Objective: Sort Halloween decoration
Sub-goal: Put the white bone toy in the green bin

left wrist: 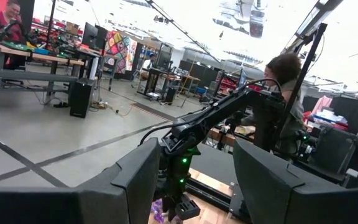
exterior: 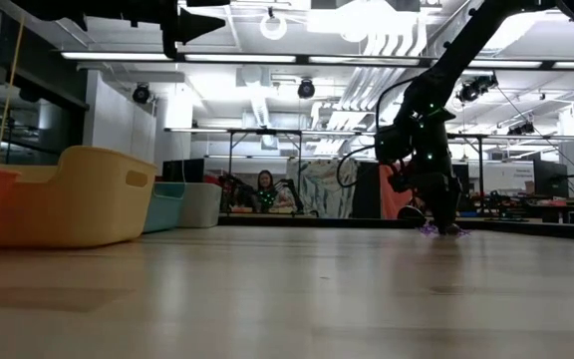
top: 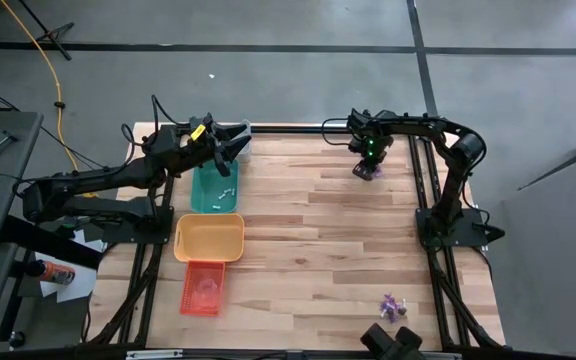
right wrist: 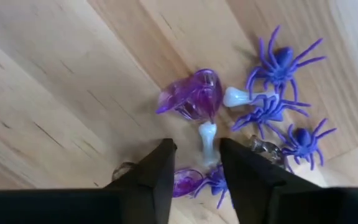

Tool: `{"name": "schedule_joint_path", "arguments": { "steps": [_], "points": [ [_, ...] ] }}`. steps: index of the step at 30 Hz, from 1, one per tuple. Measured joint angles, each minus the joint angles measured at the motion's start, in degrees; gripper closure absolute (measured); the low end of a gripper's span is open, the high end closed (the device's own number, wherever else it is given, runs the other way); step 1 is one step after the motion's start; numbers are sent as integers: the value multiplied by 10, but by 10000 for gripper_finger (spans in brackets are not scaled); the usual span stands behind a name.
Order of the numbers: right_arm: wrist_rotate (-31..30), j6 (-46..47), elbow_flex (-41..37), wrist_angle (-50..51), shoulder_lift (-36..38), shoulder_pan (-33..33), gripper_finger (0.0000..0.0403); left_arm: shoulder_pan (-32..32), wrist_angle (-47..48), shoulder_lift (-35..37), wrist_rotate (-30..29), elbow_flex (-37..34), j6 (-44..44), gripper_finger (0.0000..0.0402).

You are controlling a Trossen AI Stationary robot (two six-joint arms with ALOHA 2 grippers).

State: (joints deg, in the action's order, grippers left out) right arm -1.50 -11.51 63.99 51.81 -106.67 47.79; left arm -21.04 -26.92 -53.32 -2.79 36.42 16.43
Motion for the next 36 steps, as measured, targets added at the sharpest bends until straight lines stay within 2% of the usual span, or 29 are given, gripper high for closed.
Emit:
{"name": "schedule_joint_path", "arguments": {
  "steps": [7,11,14,22,26,30,36],
  "points": [
    [-23,0,0,-4,0,0,391,0,0,0,0,0,0,209],
    [-24,1,0,-3,1,0,387,0,1,5,0,0,-1,209],
    [-24,0,-1,-3,13,1,398,0,0,14,0,0,-7,209],
    [-12,10,-1,9,125,1,401,0,33,52,15,0,-32,209],
    [70,55,-1,-2,203,-3,402,0,83,68,23,0,-36,209],
    [158,101,-1,-56,267,-37,402,0,120,69,24,0,-36,209],
    [196,144,0,-208,299,-143,403,0,120,29,58,0,-36,209]
  ]
}}
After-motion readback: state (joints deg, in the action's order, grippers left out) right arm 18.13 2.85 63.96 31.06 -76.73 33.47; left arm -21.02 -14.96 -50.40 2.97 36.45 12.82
